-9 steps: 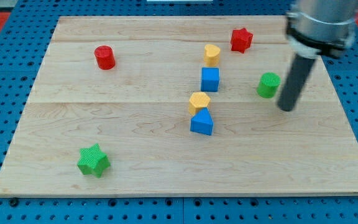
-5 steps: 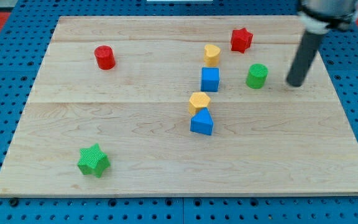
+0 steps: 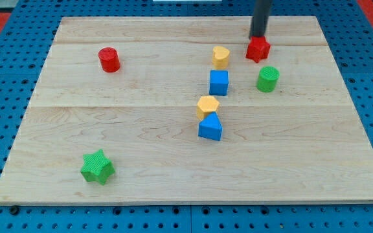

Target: Push red star to the top of green circle

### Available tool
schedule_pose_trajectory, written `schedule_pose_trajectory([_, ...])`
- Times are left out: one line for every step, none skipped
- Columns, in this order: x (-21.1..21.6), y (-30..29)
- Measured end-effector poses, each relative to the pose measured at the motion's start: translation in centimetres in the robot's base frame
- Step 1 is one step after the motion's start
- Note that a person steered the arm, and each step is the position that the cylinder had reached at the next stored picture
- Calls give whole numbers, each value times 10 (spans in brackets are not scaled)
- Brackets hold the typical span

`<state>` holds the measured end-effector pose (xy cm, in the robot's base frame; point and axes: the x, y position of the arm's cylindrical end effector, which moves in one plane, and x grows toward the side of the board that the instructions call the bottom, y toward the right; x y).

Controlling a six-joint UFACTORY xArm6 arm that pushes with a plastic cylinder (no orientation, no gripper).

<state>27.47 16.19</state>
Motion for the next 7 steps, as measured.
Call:
schedule_pose_trajectory([3,21])
schedule_pose_trajectory([-23,-31])
schedule_pose_trajectory([14,-36])
schedule_pose_trajectory([38,-28])
schedule_pose_trajectory([44,-36])
schedule_pose_trajectory([66,-31])
schedule_pose_trajectory([93,-16])
